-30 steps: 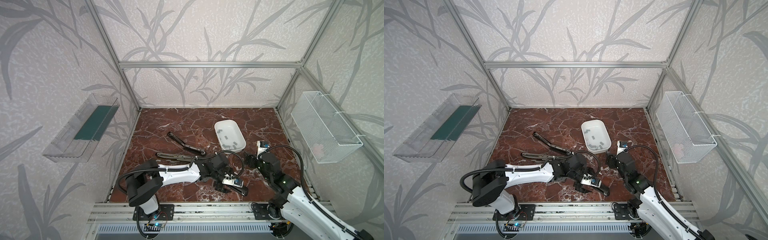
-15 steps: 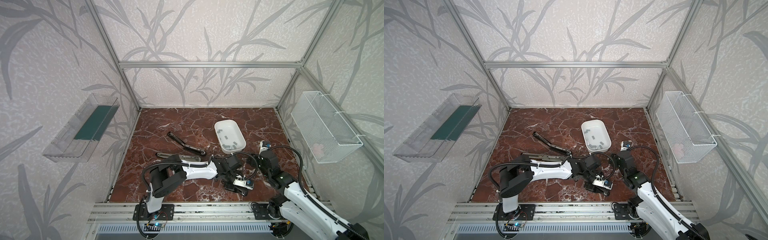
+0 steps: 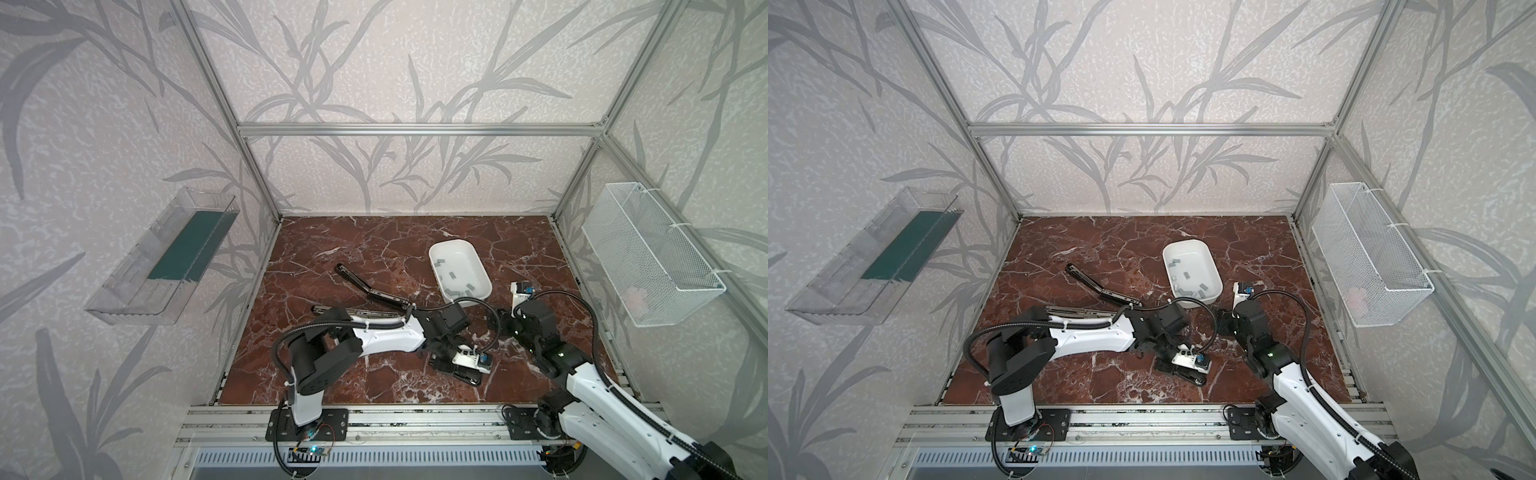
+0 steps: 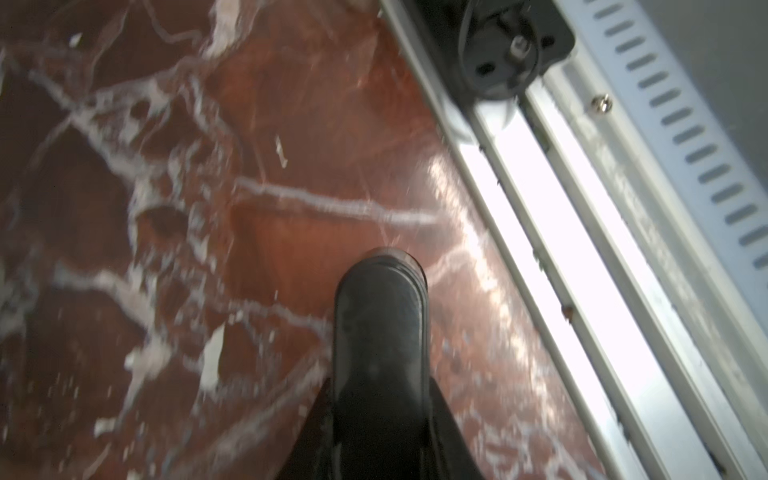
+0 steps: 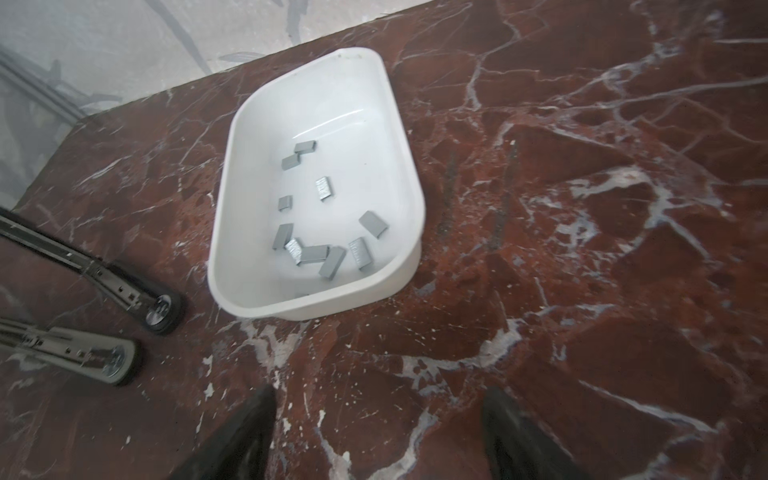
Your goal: Load the staples into the stapler
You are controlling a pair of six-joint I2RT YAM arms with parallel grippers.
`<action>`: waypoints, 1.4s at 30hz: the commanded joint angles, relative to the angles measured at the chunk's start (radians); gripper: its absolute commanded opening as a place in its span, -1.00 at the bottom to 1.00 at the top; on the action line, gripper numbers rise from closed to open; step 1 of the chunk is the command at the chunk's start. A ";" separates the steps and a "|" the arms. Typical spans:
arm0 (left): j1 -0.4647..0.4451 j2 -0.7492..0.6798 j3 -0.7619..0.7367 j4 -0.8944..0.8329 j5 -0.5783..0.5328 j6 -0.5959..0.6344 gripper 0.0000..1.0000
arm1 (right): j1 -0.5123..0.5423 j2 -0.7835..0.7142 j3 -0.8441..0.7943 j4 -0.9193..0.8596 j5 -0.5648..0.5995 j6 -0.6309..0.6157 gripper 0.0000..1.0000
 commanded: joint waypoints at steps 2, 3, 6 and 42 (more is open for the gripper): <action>0.160 -0.181 -0.197 0.040 0.035 0.037 -1.00 | 0.112 0.039 -0.043 0.193 -0.118 -0.110 0.50; 0.211 -0.209 -0.248 0.073 0.056 0.047 -1.00 | 0.162 0.050 -0.053 0.239 -0.110 -0.150 0.50; 0.312 -0.256 -0.348 0.157 0.064 0.089 -1.00 | 0.268 0.085 -0.113 0.435 -0.155 -0.251 0.45; 0.334 -0.311 -0.286 0.030 0.256 0.256 -1.00 | 0.500 0.731 -0.129 1.086 -0.307 -0.460 -0.21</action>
